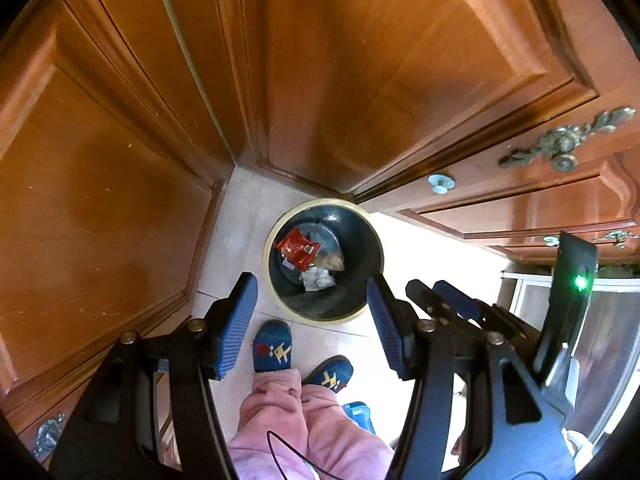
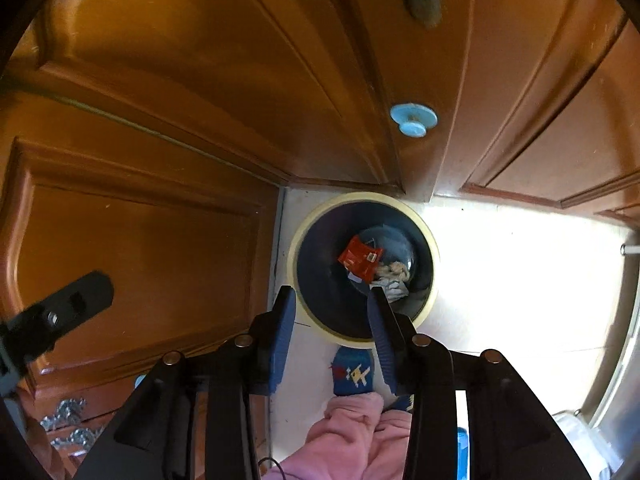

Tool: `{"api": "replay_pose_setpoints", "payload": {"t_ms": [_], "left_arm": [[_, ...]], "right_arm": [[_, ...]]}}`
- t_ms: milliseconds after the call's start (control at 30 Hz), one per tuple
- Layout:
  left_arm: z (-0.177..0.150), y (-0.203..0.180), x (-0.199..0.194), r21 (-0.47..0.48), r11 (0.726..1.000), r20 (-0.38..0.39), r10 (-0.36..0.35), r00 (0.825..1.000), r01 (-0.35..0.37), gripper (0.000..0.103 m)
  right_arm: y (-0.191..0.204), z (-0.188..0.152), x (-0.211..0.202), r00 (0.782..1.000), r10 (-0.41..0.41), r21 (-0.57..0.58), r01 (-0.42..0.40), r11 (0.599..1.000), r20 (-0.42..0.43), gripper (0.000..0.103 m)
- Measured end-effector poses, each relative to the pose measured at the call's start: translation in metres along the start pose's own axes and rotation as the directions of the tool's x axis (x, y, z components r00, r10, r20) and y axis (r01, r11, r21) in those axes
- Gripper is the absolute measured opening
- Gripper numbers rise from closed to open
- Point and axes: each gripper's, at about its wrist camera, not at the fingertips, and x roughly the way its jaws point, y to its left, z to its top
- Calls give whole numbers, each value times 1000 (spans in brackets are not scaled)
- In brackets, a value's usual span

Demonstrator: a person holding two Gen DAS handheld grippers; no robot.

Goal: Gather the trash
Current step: 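Open the left tool dropping the red bag while the right tool releases the loofah, then raise both open tools back up toward the counter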

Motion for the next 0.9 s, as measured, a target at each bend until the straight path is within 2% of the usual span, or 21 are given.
{"api": "replay_pose_setpoints", "payload": {"t_ms": [167,400,633,900], "left_arm": [[1,-11,-35,23,999,24,-25,999,25,54],[0,-46,-103,84,994,80,-83,993,76,54],[-3,-89,-181,193,975,137,-139,981,111,54],[-9,-114,-266,298,953,228,-132,965,60,54]], "right_arm": [[16,-7,-48,998,11,-15,-10,1000,62,38],[29,-23,-154,986,-13,-23,17,1000,169,38],[29,-44,-265,959,-16,30,8,1000,285,38],[43,-60,-363,917,-10,37,-5,999,398,38]]}}
